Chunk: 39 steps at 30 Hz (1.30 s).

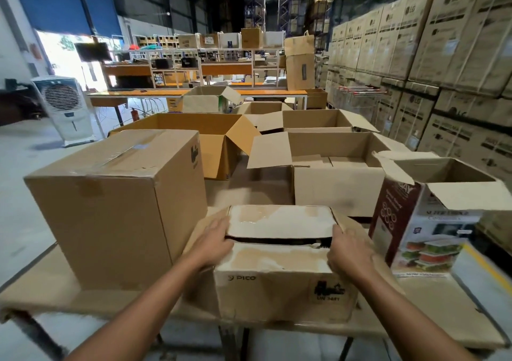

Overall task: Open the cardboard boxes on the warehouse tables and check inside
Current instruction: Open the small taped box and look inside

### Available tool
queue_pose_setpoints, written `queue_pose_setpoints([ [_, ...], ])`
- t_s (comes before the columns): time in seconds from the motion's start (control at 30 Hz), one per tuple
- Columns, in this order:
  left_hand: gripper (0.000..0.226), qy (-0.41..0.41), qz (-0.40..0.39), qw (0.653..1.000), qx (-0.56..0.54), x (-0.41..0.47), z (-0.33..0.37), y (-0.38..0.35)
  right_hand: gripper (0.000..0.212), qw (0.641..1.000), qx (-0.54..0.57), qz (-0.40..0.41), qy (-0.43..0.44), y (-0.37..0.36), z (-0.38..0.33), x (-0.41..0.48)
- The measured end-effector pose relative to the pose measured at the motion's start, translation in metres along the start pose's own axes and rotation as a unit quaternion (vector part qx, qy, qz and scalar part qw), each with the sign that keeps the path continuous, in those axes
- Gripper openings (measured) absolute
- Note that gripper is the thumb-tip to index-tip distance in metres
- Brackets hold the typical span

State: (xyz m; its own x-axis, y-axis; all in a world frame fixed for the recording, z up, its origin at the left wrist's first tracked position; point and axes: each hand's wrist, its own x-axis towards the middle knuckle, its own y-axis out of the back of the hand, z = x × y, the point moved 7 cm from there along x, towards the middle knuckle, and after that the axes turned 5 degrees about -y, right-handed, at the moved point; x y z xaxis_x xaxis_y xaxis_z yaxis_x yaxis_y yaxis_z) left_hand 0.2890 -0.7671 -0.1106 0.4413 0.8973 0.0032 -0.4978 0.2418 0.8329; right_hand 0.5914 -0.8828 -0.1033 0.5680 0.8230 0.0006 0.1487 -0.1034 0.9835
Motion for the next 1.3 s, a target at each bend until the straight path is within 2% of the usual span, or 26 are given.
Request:
queue_pose_setpoints([
  [0.13,0.083,-0.035,-0.054,0.989,0.133,0.015,0.008,-0.001,0.053,0.996,-0.045,0.025,0.069,0.003,-0.012,0.009],
  [0.23,0.08,-0.057,-0.062,0.976,0.199,0.027,0.011,-0.005,0.032,0.992,-0.046,0.035,0.113,0.003,-0.015,0.018],
  [0.3,0.067,-0.093,-0.037,0.97,0.221,0.033,0.017,0.0,0.019,0.99,-0.035,0.044,0.133,0.009,-0.014,0.023],
  [0.37,0.047,-0.137,0.009,0.973,0.187,0.039,0.024,0.014,0.016,0.988,-0.007,0.052,0.144,0.022,-0.014,0.03],
  [0.43,0.03,-0.147,0.04,0.984,0.088,0.049,0.027,0.032,0.02,0.987,0.048,0.064,0.137,0.043,-0.014,0.042],
  [0.53,0.017,-0.149,0.077,0.986,-0.02,0.076,0.025,0.055,0.025,0.977,0.141,0.094,0.127,0.07,-0.016,0.068],
  [0.63,0.018,-0.122,0.139,0.981,-0.059,0.107,0.022,0.066,0.033,0.965,0.22,0.115,0.09,0.075,-0.025,0.101],
  [0.73,0.042,-0.057,0.178,0.977,-0.1,0.136,0.02,0.065,0.054,0.959,0.237,0.143,0.066,0.064,-0.035,0.128],
  [0.8,0.053,-0.031,0.186,0.976,-0.107,0.152,0.021,0.056,0.061,0.967,0.207,0.133,0.072,0.048,-0.039,0.145],
  [0.87,0.049,-0.015,0.151,0.986,-0.066,0.167,0.016,0.037,0.044,0.977,0.162,0.105,0.087,0.029,-0.039,0.16],
  [0.93,0.033,0.011,0.089,0.996,0.015,0.177,0.003,0.012,0.028,0.985,0.137,0.059,0.088,0.007,-0.035,0.171],
  [1.0,0.046,0.064,0.038,0.996,0.048,0.181,-0.016,-0.005,0.036,0.988,0.129,-0.011,0.081,-0.015,-0.029,0.179],
  [1.07,0.056,0.094,0.023,0.994,0.057,0.186,-0.024,-0.009,0.048,0.987,0.124,-0.065,0.076,-0.027,-0.028,0.186],
  [1.2,0.053,0.106,0.016,0.992,0.071,0.194,-0.027,-0.011,0.05,0.989,0.111,-0.069,0.064,-0.029,-0.033,0.192],
  [1.3,0.052,0.098,0.042,0.991,0.078,0.193,-0.03,-0.01,0.048,0.993,0.097,-0.034,0.063,-0.024,-0.035,0.188],
])
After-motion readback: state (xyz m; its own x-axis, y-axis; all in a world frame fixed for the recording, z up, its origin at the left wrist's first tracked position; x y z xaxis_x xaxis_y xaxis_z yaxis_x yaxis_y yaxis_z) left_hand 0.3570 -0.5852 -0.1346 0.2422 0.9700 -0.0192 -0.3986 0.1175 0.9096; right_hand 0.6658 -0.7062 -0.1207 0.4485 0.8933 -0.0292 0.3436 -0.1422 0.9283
